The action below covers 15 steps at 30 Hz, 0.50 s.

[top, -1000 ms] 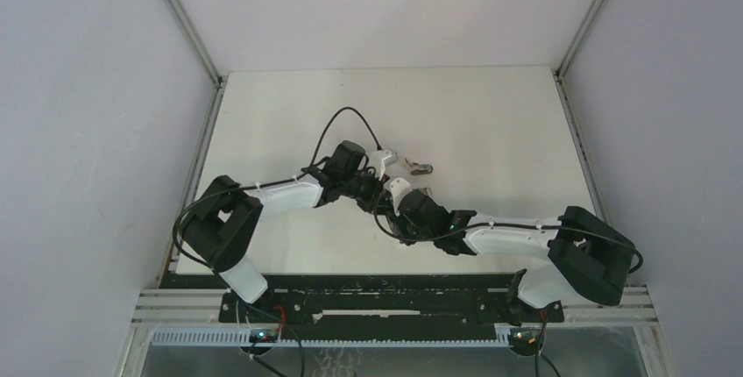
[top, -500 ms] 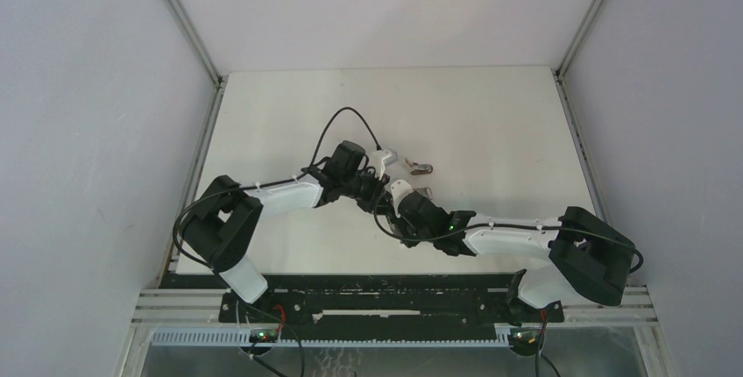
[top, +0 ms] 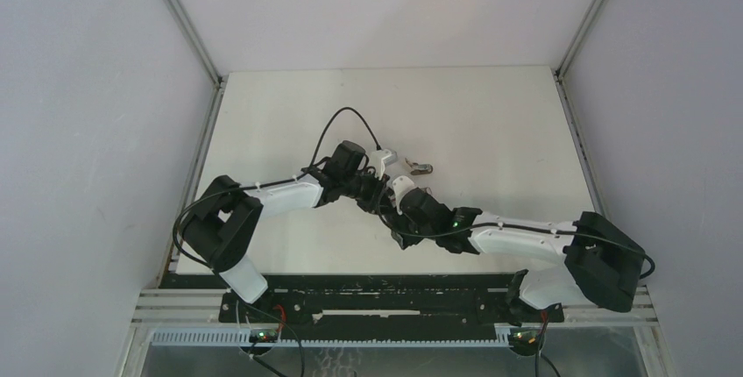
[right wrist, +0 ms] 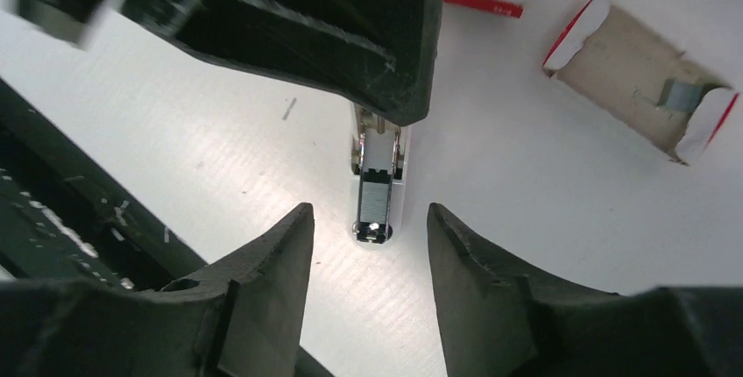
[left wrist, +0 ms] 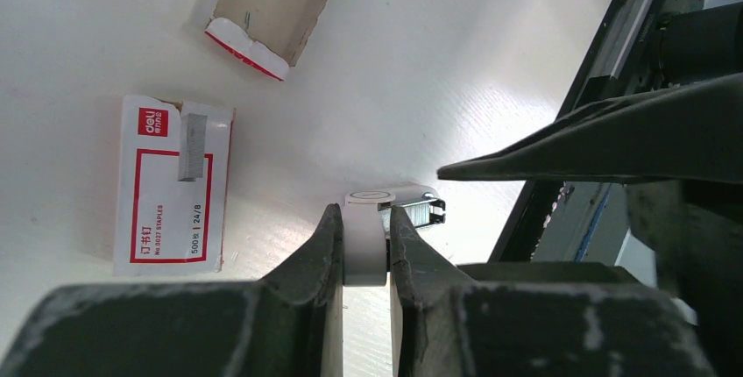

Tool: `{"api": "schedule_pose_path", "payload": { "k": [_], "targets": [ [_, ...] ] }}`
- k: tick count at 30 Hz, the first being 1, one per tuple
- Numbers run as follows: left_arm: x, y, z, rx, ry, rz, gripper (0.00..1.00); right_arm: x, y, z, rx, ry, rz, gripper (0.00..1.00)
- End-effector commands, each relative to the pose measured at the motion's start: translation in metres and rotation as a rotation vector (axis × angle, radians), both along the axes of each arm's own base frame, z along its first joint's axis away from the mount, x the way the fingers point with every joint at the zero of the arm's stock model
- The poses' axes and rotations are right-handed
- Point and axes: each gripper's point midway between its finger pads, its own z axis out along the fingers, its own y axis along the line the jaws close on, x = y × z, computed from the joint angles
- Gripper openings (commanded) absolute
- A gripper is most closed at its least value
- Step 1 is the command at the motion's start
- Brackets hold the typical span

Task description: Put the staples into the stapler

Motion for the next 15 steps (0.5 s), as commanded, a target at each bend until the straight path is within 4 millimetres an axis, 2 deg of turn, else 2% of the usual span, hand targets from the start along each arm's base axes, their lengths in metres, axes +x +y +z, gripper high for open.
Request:
{"api": "schedule_pose_path", "payload": {
  "k": [1,8,15],
  "targets": [
    [0.002,-0.005,0.012,-0.026,-0.037,-0.005,0.00,0.011,0.016,0.047,0.133,-0.053,-0.036,0.50],
    [0.002,-0.005,0.013,-0.031,-0.027,0.000,0.01,0.019,0.001,0.041,0.115,-0.042,-0.113,0.43],
    [-0.001,-0.005,0.021,-0.044,-0.028,0.019,0.22,0.021,-0.005,0.044,0.166,-0.032,-0.169,0.43]
  ]
}}
